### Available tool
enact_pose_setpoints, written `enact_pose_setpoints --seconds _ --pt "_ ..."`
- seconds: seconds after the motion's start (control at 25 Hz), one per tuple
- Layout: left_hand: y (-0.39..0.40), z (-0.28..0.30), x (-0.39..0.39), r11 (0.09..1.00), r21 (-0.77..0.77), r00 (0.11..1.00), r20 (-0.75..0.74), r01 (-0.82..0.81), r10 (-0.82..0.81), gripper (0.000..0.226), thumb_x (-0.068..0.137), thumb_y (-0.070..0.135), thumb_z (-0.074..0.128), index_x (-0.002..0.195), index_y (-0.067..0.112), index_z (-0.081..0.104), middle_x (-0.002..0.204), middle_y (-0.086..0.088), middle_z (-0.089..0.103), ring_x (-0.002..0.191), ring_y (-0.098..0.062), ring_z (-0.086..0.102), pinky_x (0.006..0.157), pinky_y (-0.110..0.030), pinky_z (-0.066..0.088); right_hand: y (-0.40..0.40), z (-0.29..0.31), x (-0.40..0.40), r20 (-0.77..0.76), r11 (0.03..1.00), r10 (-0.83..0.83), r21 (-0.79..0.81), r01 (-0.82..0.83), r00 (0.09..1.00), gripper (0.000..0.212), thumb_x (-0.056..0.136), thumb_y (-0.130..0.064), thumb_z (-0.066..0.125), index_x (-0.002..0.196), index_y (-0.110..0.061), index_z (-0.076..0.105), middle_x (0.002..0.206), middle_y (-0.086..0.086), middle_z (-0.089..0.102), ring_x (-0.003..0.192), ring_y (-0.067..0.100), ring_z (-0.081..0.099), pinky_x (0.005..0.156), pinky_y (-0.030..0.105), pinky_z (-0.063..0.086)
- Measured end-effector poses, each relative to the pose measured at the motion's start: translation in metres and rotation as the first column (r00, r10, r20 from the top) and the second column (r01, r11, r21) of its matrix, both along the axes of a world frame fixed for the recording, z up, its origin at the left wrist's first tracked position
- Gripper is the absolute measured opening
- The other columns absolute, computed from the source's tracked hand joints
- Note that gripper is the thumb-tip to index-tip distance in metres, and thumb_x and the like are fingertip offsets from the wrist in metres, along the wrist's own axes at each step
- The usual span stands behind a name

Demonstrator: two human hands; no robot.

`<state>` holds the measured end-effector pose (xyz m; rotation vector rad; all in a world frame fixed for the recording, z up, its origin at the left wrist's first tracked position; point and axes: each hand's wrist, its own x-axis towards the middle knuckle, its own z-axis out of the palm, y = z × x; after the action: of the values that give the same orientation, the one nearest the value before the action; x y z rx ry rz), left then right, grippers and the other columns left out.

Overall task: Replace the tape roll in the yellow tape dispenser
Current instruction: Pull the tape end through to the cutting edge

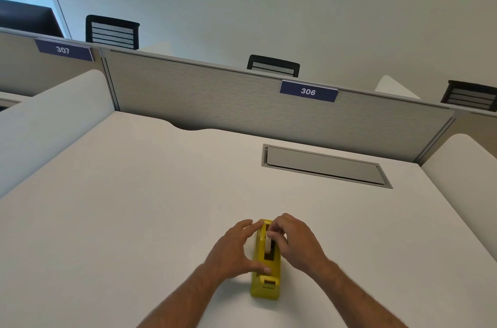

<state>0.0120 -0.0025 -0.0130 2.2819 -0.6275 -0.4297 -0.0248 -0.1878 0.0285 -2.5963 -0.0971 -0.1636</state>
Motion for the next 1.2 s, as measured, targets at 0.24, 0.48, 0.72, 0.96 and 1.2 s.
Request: enact_pose_setpoints --seconds 0.24,0.48,0.72,0.96,1.2 --pt "0.004 0.0 0.001 0.959 0.272 0.966 0.219 0.077 -0.14 0.115 0.052 0.098 0.039 0.149 0.051 -0.002 0.165 0.012 0.01 0.146 -0.017 0.027 0.112 -0.041 0.038 0.002 -0.006 -0.017 0.005 0.999 0.01 -0.041 -0.009 1.0 0.008 0.092 -0.029 0.062 0.089 -0.023 0.067 0.086 -0.017 0.054 0.085 0.006 0.052 0.065 0.009 0.034" --pt "0.002 0.005 0.001 0.944 0.324 0.96 0.242 0.055 -0.139 0.111 0.062 0.087 0.056 0.151 0.045 0.005 0.159 0.009 0.029 0.142 -0.016 0.032 0.108 -0.04 0.042 0.003 -0.015 -0.031 -0.035 0.999 0.048 -0.022 -0.049 0.998 0.008 0.091 -0.028 0.061 0.087 -0.026 0.068 0.086 -0.018 0.054 0.089 0.008 0.052 0.077 0.028 0.049" --pt "0.001 0.008 0.002 0.94 0.339 0.961 0.24 0.048 -0.136 0.109 0.062 0.086 0.057 0.151 0.043 0.01 0.148 0.009 0.045 0.135 -0.015 0.038 0.102 -0.037 0.045 0.006 -0.02 -0.042 -0.002 0.999 0.035 0.015 -0.035 0.999 0.006 0.089 -0.028 0.063 0.085 -0.026 0.067 0.084 -0.018 0.054 0.084 0.001 0.048 0.073 0.023 0.045" --pt "0.0 0.007 0.002 0.938 0.345 0.965 0.235 0.032 -0.119 0.109 0.062 0.087 0.056 0.151 0.044 0.011 0.145 0.01 0.048 0.134 -0.014 0.039 0.1 -0.037 0.047 0.01 -0.024 -0.054 0.029 0.999 0.024 0.035 -0.025 0.999 0.006 0.088 -0.031 0.062 0.086 -0.028 0.067 0.081 -0.023 0.048 0.079 -0.006 0.045 0.068 0.017 0.041" --pt "0.0 0.005 0.002 0.937 0.349 0.969 0.22 0.03 -0.113 0.109 0.062 0.085 0.059 0.151 0.045 0.009 0.145 0.01 0.048 0.134 -0.015 0.04 0.1 -0.037 0.048 0.012 -0.03 -0.072 0.07 1.0 0.027 0.009 -0.028 0.997 0.007 0.087 -0.034 0.064 0.086 -0.028 0.068 0.08 -0.021 0.05 0.078 -0.002 0.047 0.064 0.011 0.037"
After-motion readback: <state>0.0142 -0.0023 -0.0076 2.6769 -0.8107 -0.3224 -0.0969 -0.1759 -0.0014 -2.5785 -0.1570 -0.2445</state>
